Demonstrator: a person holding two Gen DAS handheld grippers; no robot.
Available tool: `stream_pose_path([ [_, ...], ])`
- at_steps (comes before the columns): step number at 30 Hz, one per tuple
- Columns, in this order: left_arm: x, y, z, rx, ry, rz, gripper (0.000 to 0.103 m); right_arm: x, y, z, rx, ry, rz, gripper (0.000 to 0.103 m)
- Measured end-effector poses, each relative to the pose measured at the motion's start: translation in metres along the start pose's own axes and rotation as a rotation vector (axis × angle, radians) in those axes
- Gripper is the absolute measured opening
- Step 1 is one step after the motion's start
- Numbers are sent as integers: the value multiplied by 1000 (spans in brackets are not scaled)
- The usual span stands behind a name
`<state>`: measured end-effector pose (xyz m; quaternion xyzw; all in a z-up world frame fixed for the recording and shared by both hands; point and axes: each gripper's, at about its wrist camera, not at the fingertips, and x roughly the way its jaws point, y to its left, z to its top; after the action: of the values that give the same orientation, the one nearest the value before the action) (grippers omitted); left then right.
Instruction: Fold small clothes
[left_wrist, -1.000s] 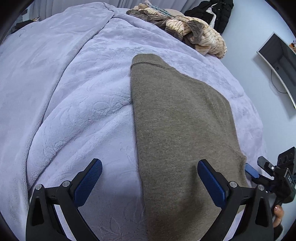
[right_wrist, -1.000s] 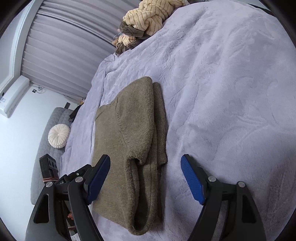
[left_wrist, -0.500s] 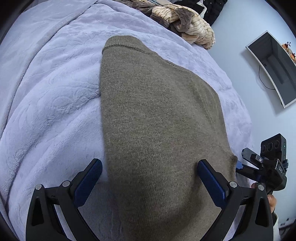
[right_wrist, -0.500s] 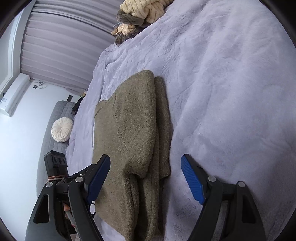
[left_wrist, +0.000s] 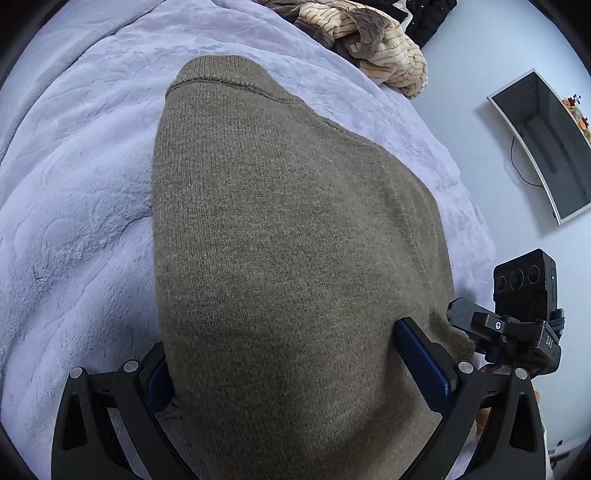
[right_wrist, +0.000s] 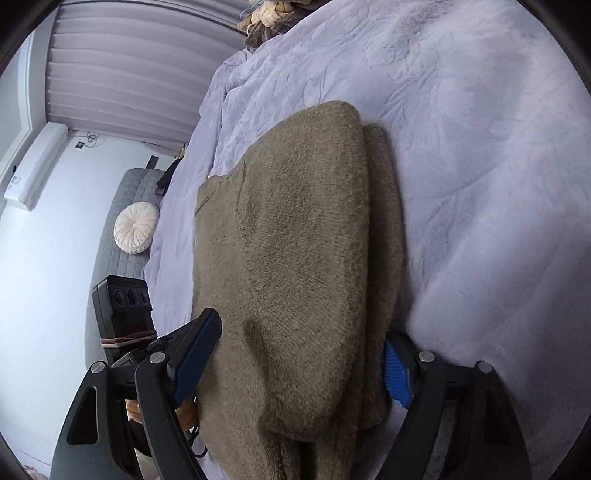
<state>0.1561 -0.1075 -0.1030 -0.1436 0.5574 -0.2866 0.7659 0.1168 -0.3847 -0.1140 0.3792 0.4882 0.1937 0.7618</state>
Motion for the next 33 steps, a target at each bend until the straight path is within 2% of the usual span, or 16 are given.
stream_pose_path([
  [3, 0, 0, 1, 2, -1, -8, 103, 4, 1, 0, 4, -16, 1, 83],
  [4, -2, -1, 0, 3, -8, -7, 99, 5, 2, -1, 11, -23, 0, 80],
  [5, -5, 0, -1, 6, -17, -4, 95, 5, 2, -2, 14, -31, -11, 63],
  [6, -9, -1, -3, 10, -28, -1, 87, 4, 2, -3, 19, -37, -34, 49],
  [7, -12, -1, -4, 13, -36, -3, 79, 3, 1, -4, 34, -40, -24, 39],
  [8, -16, -2, -5, 18, -46, -9, 74, 0, 2, -6, 45, -55, -2, 34],
  [10, -26, -1, -5, 21, -56, -19, 57, -5, 7, -9, 40, -70, 47, 32],
  [12, -35, 0, -4, 6, -62, -35, 52, -9, 14, -11, 49, -77, 100, 32],
  [16, -59, -3, -8, -8, -80, -86, 51, -17, 26, -18, 93, -78, 182, 32],
  [22, -102, -16, -35, 23, -102, -81, 51, -37, 53, -46, 98, -75, 252, 32],
  [28, -160, -17, -77, 48, -140, -53, 51, -48, 87, -90, 79, -61, 289, 32],
  [33, -197, 0, -123, 38, -150, -22, 51, -37, 107, -134, 79, -27, 330, 32],
])
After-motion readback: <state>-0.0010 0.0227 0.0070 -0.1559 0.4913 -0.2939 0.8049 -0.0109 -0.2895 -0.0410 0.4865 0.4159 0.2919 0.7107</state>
